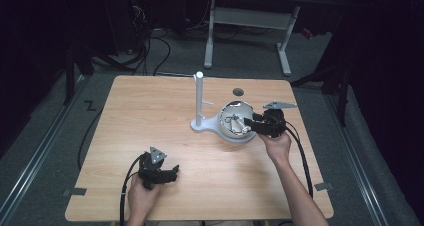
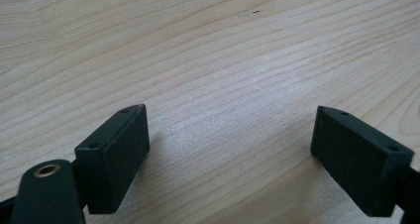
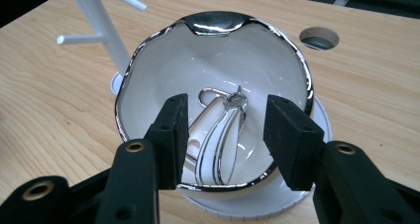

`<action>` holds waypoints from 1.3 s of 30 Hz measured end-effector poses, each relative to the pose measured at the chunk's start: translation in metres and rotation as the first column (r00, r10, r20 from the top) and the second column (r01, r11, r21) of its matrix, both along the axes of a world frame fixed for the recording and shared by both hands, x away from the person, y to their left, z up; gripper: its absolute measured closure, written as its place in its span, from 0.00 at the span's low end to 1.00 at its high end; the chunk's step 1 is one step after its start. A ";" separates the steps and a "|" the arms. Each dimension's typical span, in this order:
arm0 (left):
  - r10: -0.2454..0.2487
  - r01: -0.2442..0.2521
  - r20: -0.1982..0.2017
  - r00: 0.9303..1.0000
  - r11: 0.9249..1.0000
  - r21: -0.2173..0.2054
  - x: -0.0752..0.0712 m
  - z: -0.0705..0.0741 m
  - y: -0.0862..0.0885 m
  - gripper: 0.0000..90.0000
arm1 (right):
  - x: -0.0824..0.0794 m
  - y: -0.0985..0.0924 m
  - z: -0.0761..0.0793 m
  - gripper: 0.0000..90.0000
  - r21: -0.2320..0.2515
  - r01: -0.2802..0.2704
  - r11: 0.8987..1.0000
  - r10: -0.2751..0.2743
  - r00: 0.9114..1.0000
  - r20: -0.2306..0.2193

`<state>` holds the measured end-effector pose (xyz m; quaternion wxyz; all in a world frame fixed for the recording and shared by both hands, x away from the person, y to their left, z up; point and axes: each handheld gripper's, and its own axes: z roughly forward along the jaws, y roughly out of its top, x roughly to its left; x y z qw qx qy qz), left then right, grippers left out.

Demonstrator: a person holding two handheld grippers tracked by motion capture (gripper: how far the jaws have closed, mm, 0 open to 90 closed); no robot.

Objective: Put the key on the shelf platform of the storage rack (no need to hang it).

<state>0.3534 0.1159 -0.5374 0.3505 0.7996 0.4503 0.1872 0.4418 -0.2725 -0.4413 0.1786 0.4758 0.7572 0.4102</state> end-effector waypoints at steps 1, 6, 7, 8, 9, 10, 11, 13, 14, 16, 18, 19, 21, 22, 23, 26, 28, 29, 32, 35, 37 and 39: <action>0.000 0.000 0.000 1.000 1.000 0.000 0.000 0.000 0.000 0.17 | -0.002 -0.001 0.002 0.59 0.000 0.005 1.000 -0.005 1.000 0.000; 0.000 0.000 0.000 1.000 1.000 0.000 0.000 0.000 0.000 0.17 | -0.005 -0.008 0.004 0.59 0.007 0.018 1.000 -0.018 1.000 -0.004; 0.000 0.000 0.000 1.000 1.000 0.000 0.000 0.000 0.000 0.17 | -0.006 -0.010 0.004 0.60 0.015 0.020 1.000 -0.020 1.000 0.005; 0.000 0.000 0.000 1.000 1.000 0.000 0.000 0.000 0.000 0.17 | -0.008 -0.012 0.004 0.60 0.026 0.029 0.999 -0.029 1.000 0.011; 0.000 0.000 0.000 1.000 1.000 0.000 0.000 0.000 0.000 0.17 | -0.010 -0.014 0.004 0.60 0.032 0.035 0.999 -0.035 0.999 0.008; 0.000 0.000 0.000 1.000 1.000 0.000 0.000 0.000 0.000 0.17 | -0.011 -0.016 0.004 0.60 0.031 0.034 0.999 -0.034 0.999 0.005; 0.000 0.000 0.000 1.000 1.000 0.000 0.000 0.000 0.000 0.17 | -0.012 -0.018 0.005 0.60 0.031 0.035 0.999 -0.035 0.999 0.007; 0.000 0.000 0.000 1.000 1.000 0.000 0.000 0.000 0.000 0.17 | -0.014 -0.020 0.007 0.60 0.025 0.041 0.999 -0.042 0.999 0.010; 0.000 0.000 0.000 1.000 1.000 0.000 0.000 0.000 0.000 0.17 | -0.016 -0.021 0.008 0.60 0.026 0.042 0.999 -0.042 0.999 0.014; 0.000 0.000 0.000 1.000 1.000 0.000 0.000 0.000 0.000 0.17 | -0.018 -0.022 0.010 0.60 0.030 0.042 0.999 -0.043 0.999 0.018; 0.000 0.000 0.000 1.000 1.000 0.000 0.000 0.000 0.000 0.17 | -0.019 -0.024 0.011 0.60 0.032 0.043 0.999 -0.044 0.999 0.024; 0.000 0.000 0.000 1.000 1.000 0.000 0.000 0.000 0.000 0.17 | -0.021 -0.025 0.011 0.60 0.036 0.047 0.998 -0.048 0.999 0.025; 0.000 0.000 0.000 1.000 1.000 0.000 0.000 0.000 0.000 0.17 | -0.024 -0.028 0.009 0.60 0.045 0.053 0.998 -0.054 0.998 0.025; 0.000 0.000 0.000 1.000 1.000 0.000 0.000 0.000 0.000 0.17 | -0.025 -0.030 0.008 0.60 0.048 0.055 0.997 -0.057 0.998 0.025; 0.000 0.000 0.000 1.000 1.000 0.000 0.000 0.000 0.000 0.17 | -0.026 -0.032 0.008 0.60 0.048 0.058 0.997 -0.059 0.998 0.028; 0.000 0.000 0.000 1.000 1.000 0.000 0.000 0.000 0.000 0.17 | -0.029 -0.037 0.009 0.59 0.050 0.068 0.996 -0.069 0.997 0.021; 0.000 0.000 0.000 1.000 1.000 0.000 0.000 0.000 0.000 0.17 | -0.031 -0.038 0.011 0.59 0.048 0.066 0.997 -0.067 0.997 0.030; 0.000 0.000 0.000 1.000 1.000 0.000 0.000 0.000 0.000 0.17 | -0.033 -0.039 0.013 0.59 0.047 0.067 0.997 -0.069 0.997 0.034; 0.000 0.000 0.000 1.000 1.000 0.000 0.000 0.000 0.000 0.17 | -0.037 -0.041 0.015 0.59 0.049 0.067 0.997 -0.069 0.997 0.043; 0.000 0.000 0.000 1.000 1.000 0.000 0.000 0.000 0.000 0.17 | -0.040 -0.045 0.015 0.59 0.064 0.073 0.995 -0.077 0.996 0.054; 0.000 0.000 0.000 1.000 1.000 0.000 0.000 0.000 0.000 0.17 | -0.042 -0.048 0.014 0.59 0.068 0.075 0.995 -0.079 0.995 0.053; 0.000 0.000 0.000 1.000 1.000 0.000 0.000 0.000 0.000 0.17 | -0.045 -0.052 0.012 0.59 0.073 0.084 0.994 -0.088 0.995 0.048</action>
